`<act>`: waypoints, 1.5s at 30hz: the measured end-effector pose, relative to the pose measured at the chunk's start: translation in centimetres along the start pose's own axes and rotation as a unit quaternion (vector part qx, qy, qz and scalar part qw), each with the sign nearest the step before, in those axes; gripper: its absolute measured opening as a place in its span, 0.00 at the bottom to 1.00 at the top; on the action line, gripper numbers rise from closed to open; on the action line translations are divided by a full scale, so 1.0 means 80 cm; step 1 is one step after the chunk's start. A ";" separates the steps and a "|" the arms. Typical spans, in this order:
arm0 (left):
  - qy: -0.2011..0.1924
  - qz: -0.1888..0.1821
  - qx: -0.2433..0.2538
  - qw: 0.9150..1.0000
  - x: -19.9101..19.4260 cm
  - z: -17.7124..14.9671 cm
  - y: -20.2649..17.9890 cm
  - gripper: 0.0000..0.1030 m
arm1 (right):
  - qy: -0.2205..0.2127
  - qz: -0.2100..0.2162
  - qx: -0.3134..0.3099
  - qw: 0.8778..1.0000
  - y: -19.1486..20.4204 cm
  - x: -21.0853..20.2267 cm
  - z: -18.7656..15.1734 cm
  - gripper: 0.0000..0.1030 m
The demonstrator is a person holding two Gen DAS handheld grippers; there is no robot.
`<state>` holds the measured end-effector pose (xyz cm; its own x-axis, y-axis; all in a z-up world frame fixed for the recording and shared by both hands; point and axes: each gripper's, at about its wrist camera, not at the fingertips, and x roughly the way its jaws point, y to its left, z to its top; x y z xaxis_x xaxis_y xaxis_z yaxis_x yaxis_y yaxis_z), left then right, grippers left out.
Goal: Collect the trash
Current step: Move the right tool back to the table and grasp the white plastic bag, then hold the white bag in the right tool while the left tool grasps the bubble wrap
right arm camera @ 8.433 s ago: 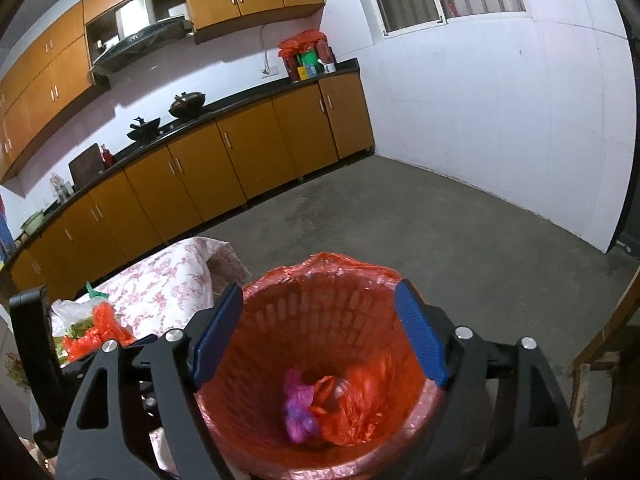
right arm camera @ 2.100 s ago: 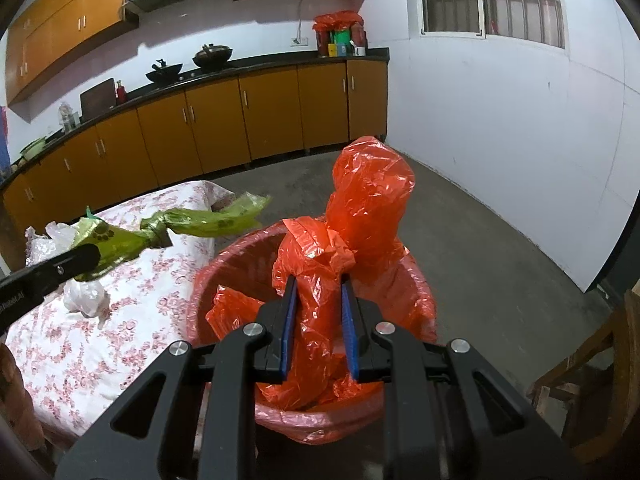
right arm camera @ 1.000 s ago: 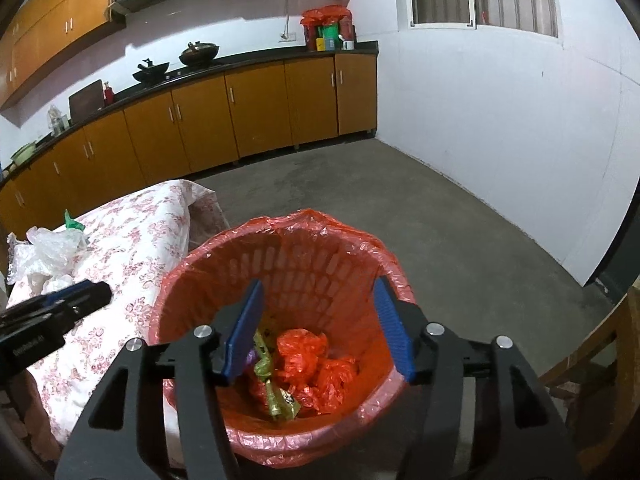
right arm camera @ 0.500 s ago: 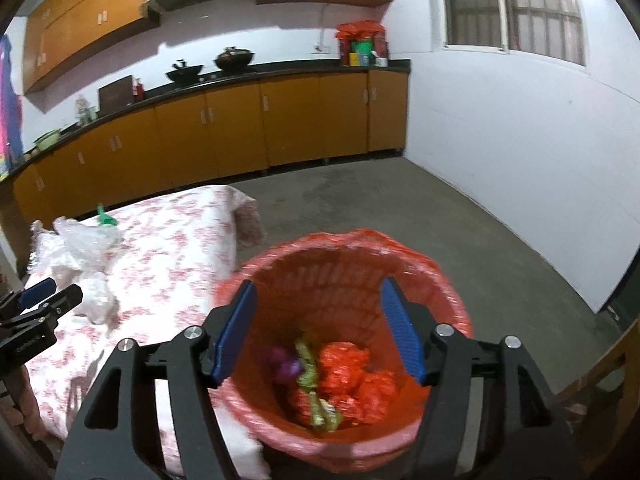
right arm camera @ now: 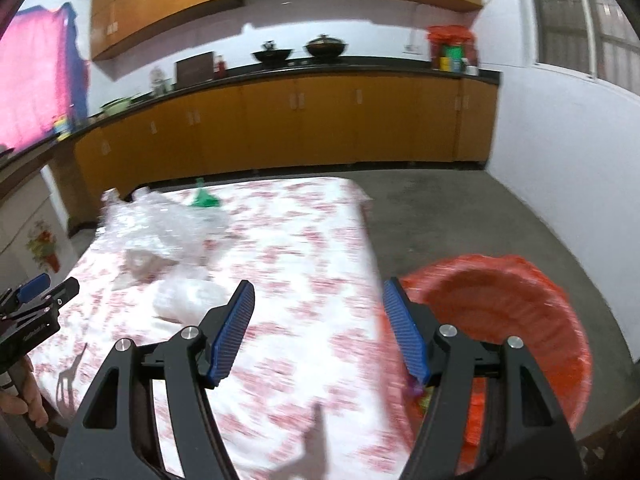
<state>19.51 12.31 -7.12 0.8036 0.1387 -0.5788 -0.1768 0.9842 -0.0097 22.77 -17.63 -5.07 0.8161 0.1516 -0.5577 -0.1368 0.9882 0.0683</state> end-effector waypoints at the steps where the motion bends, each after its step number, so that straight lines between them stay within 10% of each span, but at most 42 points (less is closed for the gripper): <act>1: 0.000 0.006 -0.008 1.000 0.001 0.000 0.011 0.76 | 0.002 0.008 -0.005 1.000 0.012 0.007 0.001 0.65; 18: 0.011 0.039 -0.070 0.997 0.016 0.000 0.104 0.78 | 0.073 0.041 -0.057 0.995 0.134 0.126 -0.016 0.69; 45: 0.015 -0.027 -0.051 0.998 0.033 0.024 0.046 0.78 | 0.090 0.038 -0.041 0.994 0.095 0.116 -0.029 0.45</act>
<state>22.07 16.50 -7.09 0.7962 0.0804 -0.5997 -0.1916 0.9736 -0.1239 27.98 -8.74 -11.63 0.6885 0.2120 -0.6936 -0.2453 0.9680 0.0524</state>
